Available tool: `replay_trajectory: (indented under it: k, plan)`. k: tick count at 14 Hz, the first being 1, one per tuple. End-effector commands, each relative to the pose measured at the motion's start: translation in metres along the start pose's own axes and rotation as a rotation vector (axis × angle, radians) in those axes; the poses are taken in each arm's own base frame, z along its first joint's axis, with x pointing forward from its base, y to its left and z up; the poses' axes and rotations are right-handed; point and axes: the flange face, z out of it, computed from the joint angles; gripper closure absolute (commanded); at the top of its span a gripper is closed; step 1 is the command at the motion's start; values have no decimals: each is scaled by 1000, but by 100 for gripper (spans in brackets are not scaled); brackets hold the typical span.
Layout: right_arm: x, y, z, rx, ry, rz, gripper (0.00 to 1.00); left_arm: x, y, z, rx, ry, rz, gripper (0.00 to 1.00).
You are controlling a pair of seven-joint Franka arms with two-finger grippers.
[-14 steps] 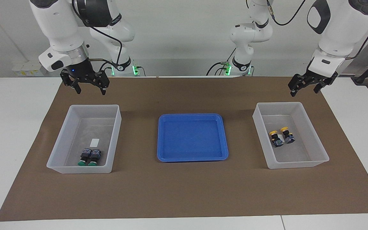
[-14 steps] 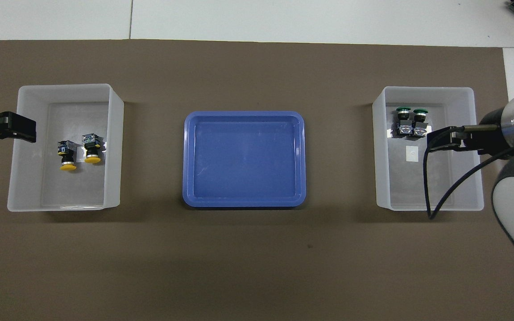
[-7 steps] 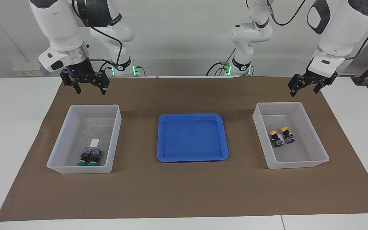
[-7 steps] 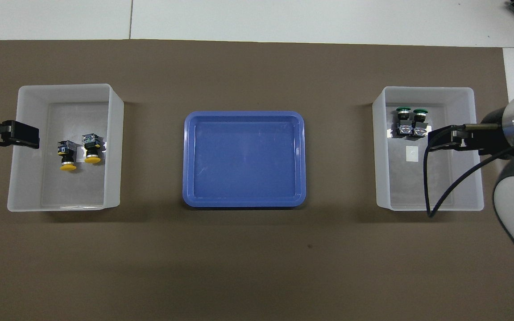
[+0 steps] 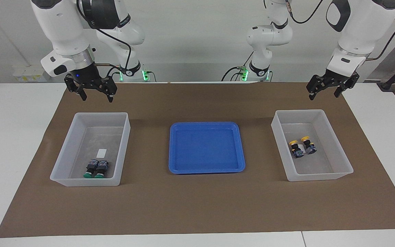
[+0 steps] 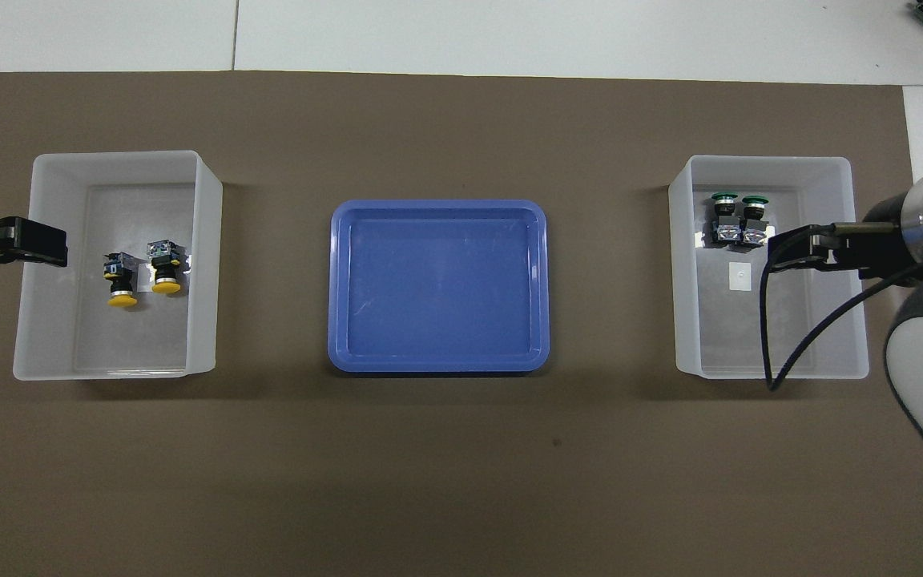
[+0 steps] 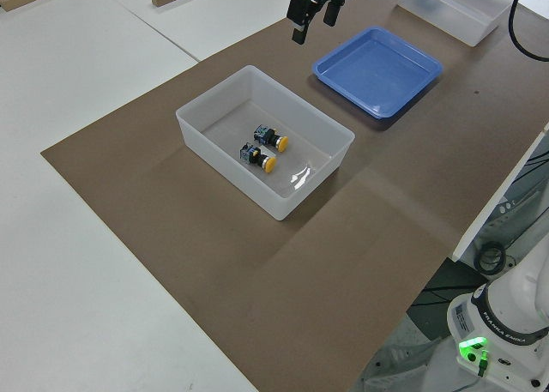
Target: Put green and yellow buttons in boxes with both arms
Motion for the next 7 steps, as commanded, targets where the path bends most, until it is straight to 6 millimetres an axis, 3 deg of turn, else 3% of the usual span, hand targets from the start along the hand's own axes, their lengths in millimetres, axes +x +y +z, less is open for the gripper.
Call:
replay_trajectory:
  k: [1,7]
  plan:
    - [-5,0,-2,2,-4,15,0,-5,-4,-2,-14,12,3,0]
    - [-5,1,-2,1,-4,16,0,-13,-3,1,-12,-17,-8,0]
